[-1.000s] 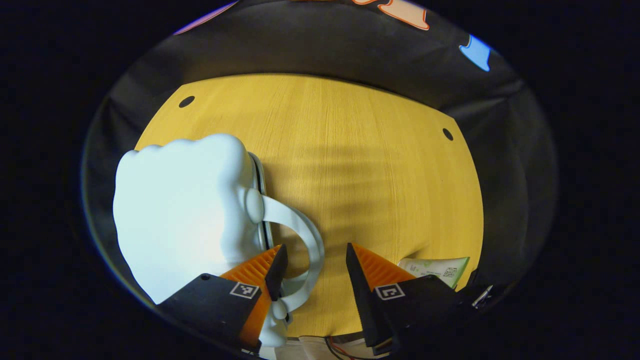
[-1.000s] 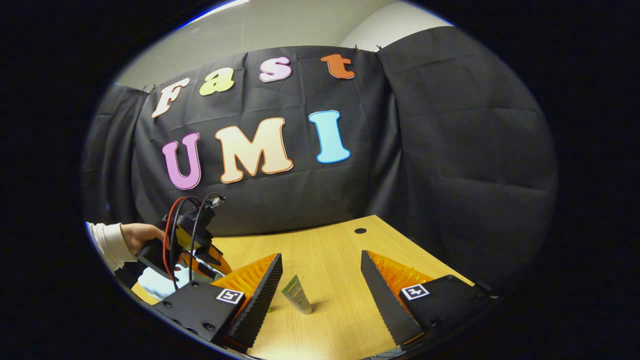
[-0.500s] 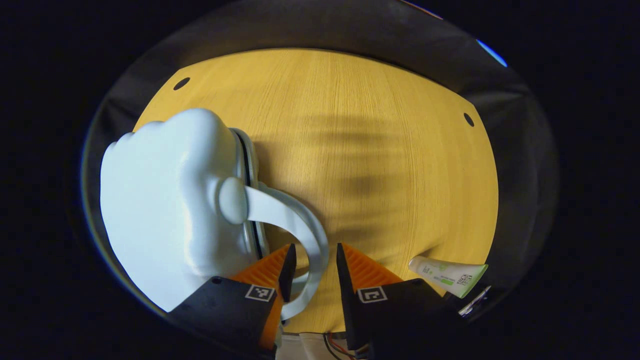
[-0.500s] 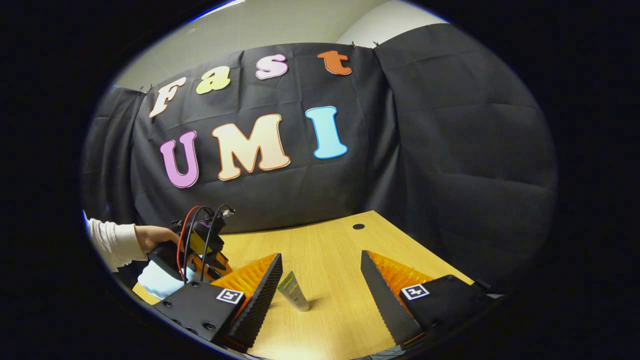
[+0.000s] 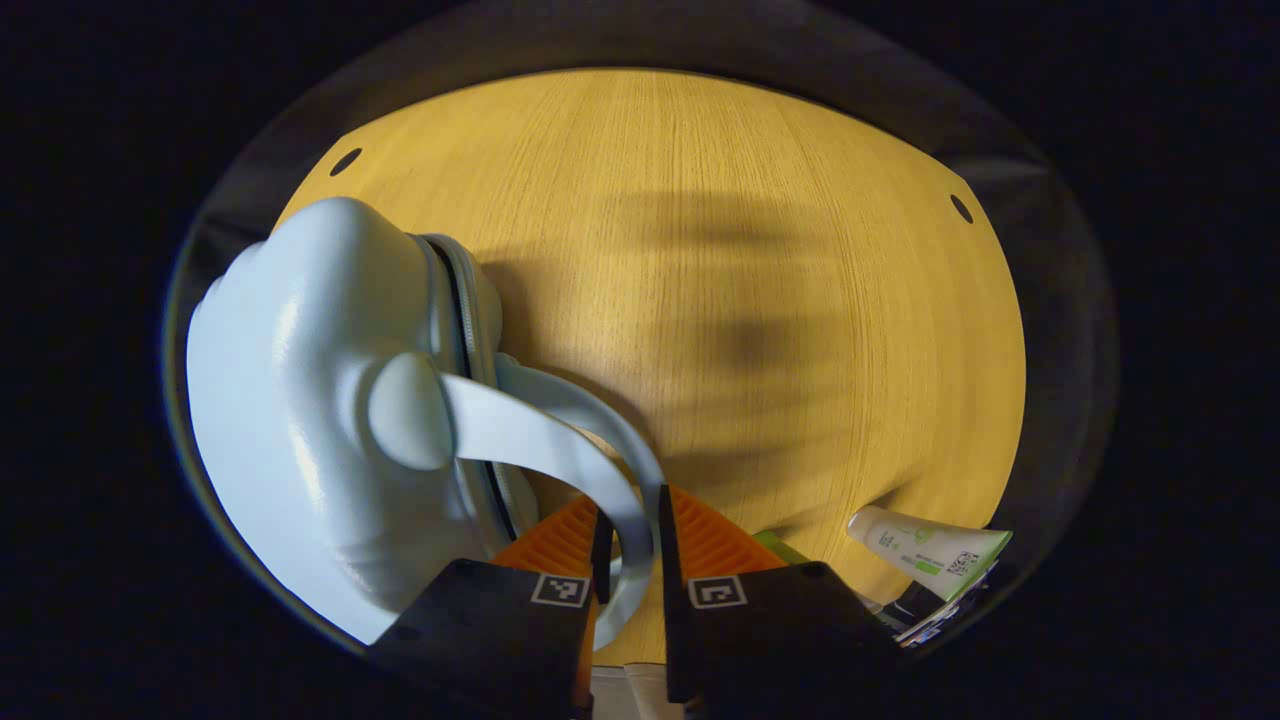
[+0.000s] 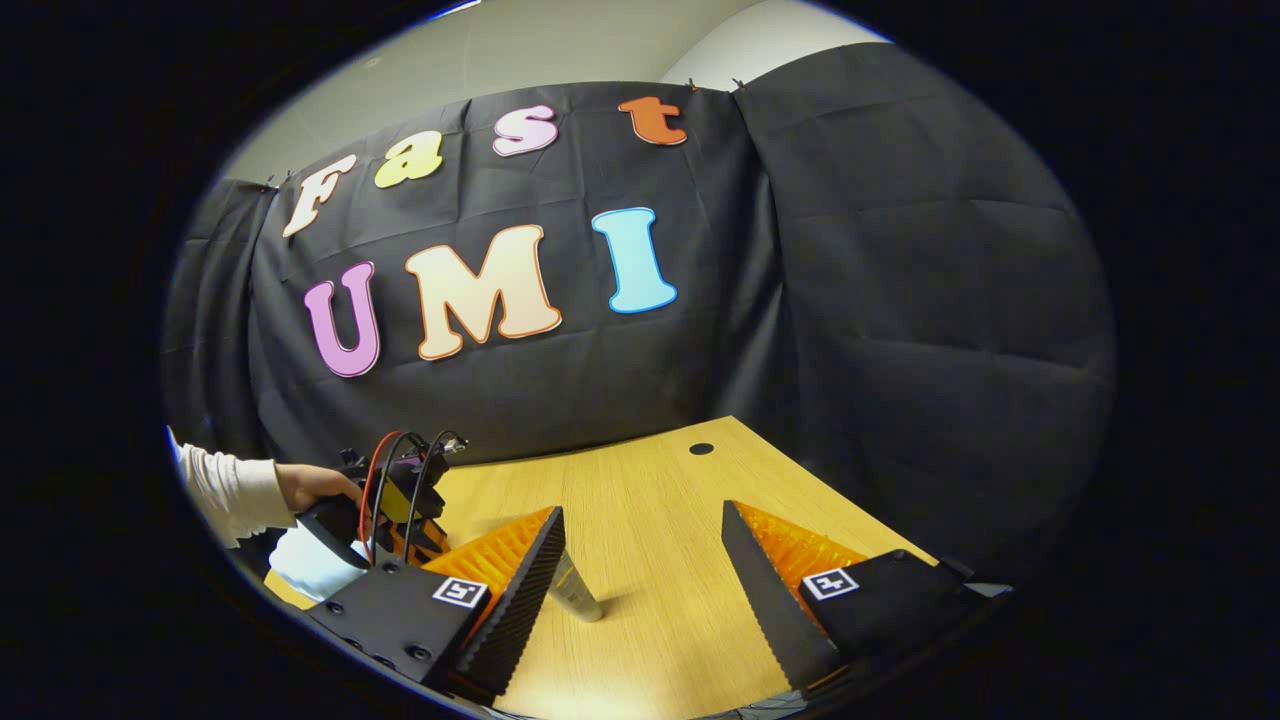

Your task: First open the suitcase, pack the skin care products into it, and then close the suitcase.

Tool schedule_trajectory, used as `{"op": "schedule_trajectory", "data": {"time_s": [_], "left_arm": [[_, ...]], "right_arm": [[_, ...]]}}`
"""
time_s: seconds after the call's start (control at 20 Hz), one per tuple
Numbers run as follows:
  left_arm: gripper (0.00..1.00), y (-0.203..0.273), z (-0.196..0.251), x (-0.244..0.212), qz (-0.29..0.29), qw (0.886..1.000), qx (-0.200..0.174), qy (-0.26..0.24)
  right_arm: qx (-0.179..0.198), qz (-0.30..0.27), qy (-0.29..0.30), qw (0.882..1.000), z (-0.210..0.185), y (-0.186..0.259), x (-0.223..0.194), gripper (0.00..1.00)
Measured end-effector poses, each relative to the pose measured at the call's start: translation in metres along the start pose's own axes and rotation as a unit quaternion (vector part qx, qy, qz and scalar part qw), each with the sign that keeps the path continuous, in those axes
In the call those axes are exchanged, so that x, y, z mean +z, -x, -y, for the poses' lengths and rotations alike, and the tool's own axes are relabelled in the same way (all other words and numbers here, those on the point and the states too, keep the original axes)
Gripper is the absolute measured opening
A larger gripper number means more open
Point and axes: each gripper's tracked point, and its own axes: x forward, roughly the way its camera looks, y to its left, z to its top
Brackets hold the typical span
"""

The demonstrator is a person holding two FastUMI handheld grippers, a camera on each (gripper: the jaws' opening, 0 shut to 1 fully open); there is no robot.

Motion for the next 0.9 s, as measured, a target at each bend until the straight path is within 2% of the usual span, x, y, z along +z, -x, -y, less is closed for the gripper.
{"op": "schedule_trajectory", "data": {"time_s": [0.05, 0.35, 0.7, 0.75, 0.9], "left_arm": [[0.14, 0.000, -0.002, 0.000, 0.000, 1.000, -0.002, -0.002], [0.08, 0.006, 0.004, 0.001, 0.012, 0.999, -0.033, -0.003], [0.06, 0.035, 0.013, 0.010, 0.031, 0.997, -0.068, 0.001], [0.06, 0.038, 0.012, 0.012, 0.037, 0.997, -0.072, -0.001], [0.06, 0.046, 0.013, 0.016, 0.058, 0.995, -0.084, -0.003]], "right_arm": [[0.000, -0.002, -0.001, 1.000, 0.000, 0.000, -0.001, 0.98], [0.011, -0.006, -0.002, 1.000, -0.007, -0.008, -0.004, 0.98], [0.033, -0.013, -0.001, 0.999, -0.023, -0.016, -0.008, 0.98], [0.036, -0.014, -0.001, 0.999, -0.026, -0.017, -0.007, 0.94], [0.048, -0.016, 0.002, 0.999, -0.036, -0.020, -0.009, 0.94]]}}
